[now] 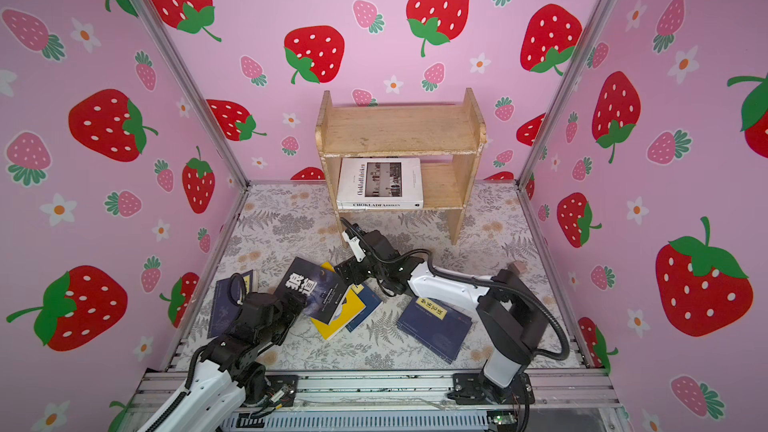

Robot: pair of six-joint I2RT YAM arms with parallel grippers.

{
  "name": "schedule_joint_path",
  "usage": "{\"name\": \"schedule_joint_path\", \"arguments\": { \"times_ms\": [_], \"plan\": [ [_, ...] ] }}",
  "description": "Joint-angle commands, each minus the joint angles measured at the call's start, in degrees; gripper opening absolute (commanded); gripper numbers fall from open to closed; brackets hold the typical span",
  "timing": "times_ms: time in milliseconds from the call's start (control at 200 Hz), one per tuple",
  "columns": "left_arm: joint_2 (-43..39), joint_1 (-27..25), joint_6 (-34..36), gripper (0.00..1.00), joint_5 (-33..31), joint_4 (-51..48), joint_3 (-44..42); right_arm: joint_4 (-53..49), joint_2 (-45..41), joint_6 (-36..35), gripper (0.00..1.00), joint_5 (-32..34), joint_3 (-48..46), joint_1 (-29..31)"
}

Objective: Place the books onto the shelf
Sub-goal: 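Move the left gripper to the wolf-cover book while the right gripper reaches toward it, then grasp the dark wolf-cover book's edges with both grippers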

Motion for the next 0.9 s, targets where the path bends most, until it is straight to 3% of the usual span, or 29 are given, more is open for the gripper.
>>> {"name": "schedule_joint_path", "arguments": {
  "times_ms": [0,220,385,650,895],
  "plan": [
    [-2.12,0.44,-2.77,1.00,-2.12,4.77,-2.68,2.41,5.81,-1.93,0.84,-3.32,4.69,0.27],
    [-0.18,2.19,-1.32,0.99,-2.50,11.07,-4.79,2.88,18.02,-0.61,0.78,-7.68,12.15,0.24],
    [4.17,3.71,0.49,0.95,-1.39,16.23,-5.10,2.47,23.90,1.45,0.68,-10.10,16.28,0.21],
    [7.52,4.17,2.89,0.78,-0.22,21.51,-5.24,2.54,25.63,2.61,0.54,-13.82,15.95,0.21],
    [6.18,4.26,4.30,0.67,0.22,24.26,-4.99,5.04,25.69,3.10,0.52,-18.71,15.29,0.99]
  ]
}}
